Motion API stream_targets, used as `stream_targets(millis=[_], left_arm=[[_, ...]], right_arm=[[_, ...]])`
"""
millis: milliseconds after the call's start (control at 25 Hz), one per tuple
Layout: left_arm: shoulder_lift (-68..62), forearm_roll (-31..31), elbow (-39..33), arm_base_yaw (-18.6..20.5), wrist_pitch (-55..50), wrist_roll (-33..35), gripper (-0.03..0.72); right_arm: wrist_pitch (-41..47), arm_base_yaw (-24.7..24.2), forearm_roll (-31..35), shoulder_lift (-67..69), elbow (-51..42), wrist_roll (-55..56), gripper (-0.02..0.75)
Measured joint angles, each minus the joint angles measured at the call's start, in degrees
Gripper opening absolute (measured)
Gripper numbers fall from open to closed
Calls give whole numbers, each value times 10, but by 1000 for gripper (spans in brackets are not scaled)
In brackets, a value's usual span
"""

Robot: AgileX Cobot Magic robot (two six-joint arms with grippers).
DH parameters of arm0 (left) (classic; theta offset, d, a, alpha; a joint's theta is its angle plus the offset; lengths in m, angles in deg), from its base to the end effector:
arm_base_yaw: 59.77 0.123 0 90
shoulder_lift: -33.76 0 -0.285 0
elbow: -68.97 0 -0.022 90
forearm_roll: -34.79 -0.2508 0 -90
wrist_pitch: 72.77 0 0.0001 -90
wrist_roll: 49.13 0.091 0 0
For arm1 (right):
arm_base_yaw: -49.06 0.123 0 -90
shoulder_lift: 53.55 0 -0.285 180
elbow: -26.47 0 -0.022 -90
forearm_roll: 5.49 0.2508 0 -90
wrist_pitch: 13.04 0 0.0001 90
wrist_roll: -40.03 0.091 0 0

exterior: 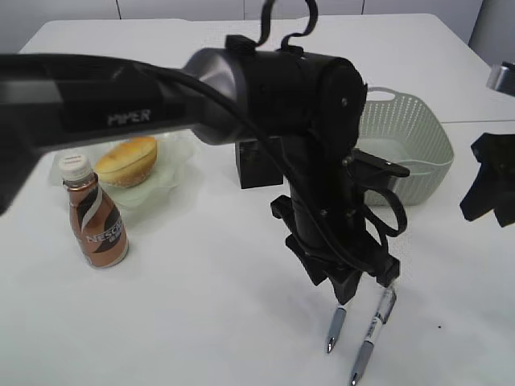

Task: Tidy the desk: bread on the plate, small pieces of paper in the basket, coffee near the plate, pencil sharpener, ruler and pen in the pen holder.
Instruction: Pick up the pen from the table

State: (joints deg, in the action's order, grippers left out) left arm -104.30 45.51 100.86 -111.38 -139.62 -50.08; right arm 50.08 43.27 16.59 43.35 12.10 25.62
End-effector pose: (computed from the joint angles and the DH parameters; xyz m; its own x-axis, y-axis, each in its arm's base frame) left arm 0.2799 -0.3783 0.1758 -0.6847 0.7202 -0.1120 0.7267 0.6628 -0.1805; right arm 0.2885 0.0014 0.2504 -0.9878 0.0338 -0.1519 -0.0172 0.9464 0.3226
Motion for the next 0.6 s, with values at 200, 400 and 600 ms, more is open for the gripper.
stream_targets(millis=[200, 400, 600], left_arm=[[-59, -10, 52, -4, -6, 1, 290], [-84, -10, 64, -5, -3, 1, 268], [-92, -10, 67, -6, 15, 1, 256]], right_arm=[[7, 0, -28, 0, 55, -16, 379], [9, 0, -105, 0, 88, -29, 379], [-3, 0, -126, 0, 93, -32, 379]])
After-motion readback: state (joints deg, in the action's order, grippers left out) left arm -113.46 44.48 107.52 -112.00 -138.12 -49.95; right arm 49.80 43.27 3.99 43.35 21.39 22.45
